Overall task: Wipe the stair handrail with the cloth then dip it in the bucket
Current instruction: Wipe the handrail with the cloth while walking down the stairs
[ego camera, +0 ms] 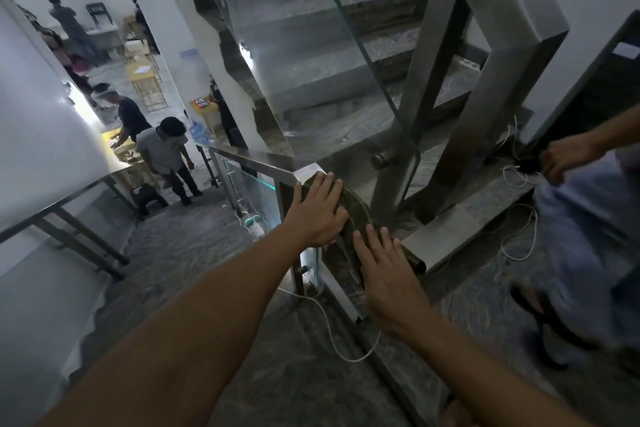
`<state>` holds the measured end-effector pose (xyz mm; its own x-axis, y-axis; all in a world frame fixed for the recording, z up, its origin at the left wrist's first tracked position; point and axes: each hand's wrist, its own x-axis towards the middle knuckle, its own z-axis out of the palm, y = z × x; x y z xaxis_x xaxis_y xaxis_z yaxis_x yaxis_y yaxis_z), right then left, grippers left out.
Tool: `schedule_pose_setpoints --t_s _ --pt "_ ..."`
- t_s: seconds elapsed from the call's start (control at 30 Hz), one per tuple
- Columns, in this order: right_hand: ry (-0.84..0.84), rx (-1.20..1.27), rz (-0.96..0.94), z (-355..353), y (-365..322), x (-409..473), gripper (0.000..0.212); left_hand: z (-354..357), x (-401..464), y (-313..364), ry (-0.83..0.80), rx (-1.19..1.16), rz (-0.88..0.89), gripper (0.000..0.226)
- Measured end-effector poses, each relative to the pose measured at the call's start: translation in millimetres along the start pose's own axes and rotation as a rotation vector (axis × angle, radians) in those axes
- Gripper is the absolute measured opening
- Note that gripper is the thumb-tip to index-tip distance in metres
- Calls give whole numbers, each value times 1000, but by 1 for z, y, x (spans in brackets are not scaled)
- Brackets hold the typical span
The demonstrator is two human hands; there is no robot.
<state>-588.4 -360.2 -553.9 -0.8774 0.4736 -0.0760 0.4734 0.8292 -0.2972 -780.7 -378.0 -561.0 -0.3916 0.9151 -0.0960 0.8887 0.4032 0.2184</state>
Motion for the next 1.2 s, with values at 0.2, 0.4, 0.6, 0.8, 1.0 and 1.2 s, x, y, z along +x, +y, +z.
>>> schedule_pose_setpoints --t_s 0.2,0.4,0.6,0.8,1.0,1.2 --pt "-38 -28 43 -4 -16 24 85 -6 17 -23 -15 11 27 62" --pt "-52 -10 66 -6 -20 44 82 -10 30 -36 -10 14 11 60" --pt "-17 3 53 -3 -22 59 75 -11 45 -47 6 -23 -13 61" --pt "23 28 29 2 -22 80 74 -15 60 -63 40 -154 -66 56" --pt "12 35 0 2 -22 101 75 -18 66 -71 73 -501 -150 41" --pt "-1 -8 -65 2 -17 99 72 -13 51 -63 251 -726 -214 27"
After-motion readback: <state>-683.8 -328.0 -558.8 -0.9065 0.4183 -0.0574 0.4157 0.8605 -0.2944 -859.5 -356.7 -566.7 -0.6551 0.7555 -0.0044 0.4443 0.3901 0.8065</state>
